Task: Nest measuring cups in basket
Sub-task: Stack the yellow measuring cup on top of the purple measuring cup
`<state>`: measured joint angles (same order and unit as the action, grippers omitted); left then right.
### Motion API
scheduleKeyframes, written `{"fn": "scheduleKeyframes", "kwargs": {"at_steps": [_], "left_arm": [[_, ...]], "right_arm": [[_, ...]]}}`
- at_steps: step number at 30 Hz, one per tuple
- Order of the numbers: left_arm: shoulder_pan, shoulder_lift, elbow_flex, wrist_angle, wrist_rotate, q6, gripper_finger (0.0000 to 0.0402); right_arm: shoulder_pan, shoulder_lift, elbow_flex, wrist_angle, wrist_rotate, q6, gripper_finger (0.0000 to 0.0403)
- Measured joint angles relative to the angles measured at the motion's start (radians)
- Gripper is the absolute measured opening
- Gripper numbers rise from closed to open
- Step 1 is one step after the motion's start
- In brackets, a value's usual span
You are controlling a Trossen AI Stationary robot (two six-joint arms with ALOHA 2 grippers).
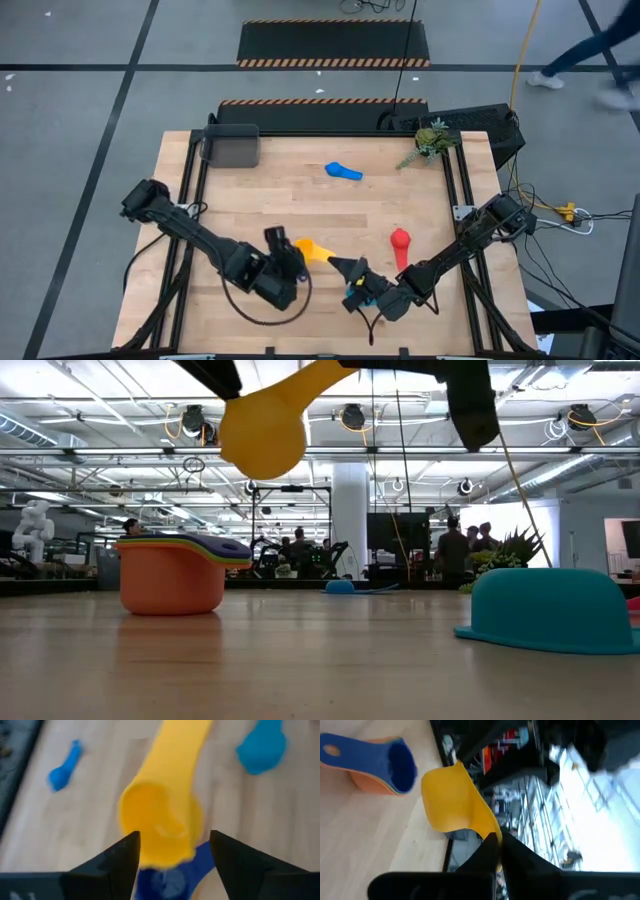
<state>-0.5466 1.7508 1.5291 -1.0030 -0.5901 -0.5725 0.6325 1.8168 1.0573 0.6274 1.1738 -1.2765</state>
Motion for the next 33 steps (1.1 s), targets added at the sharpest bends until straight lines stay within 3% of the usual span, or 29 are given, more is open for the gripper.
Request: {"fn": "scheduleKeyframes", "kwargs": {"at_steps": [5,11,17,21,27,33], "left_arm": [[-0.043,-0.055,0.0,-0.186,-0.156,-0.224,0.0248],[-0.12,-0.084,0.0,-0.396,-0.291,-0.481,0.0217],[-0.166,-0.086,-0.003,-0.49,-0.369,-0.582,0.0181],[-0.182,-0.099,-0.048,-0.492,-0.433,-0.594,0.0157],[-0.182,-0.195,-0.174,-0.475,-0.437,-0.681,0.0126],[-0.186,-0.344,-0.355,-0.328,-0.456,-0.683,0.0109]], "right_arm": [[-0.021,0.0,0.0,0.032,0.032,0.111,0.0],[-0.052,0.0,0.0,0.047,0.031,0.33,0.0],[-0.051,0.0,0.001,0.088,0.026,0.494,0.0],[-0.028,0.0,0.04,0.087,0.027,0.492,0.0],[0.007,0.018,0.113,0.091,0.037,0.459,0.0],[0.009,0.156,0.239,0.084,0.142,0.305,0.0]]}}
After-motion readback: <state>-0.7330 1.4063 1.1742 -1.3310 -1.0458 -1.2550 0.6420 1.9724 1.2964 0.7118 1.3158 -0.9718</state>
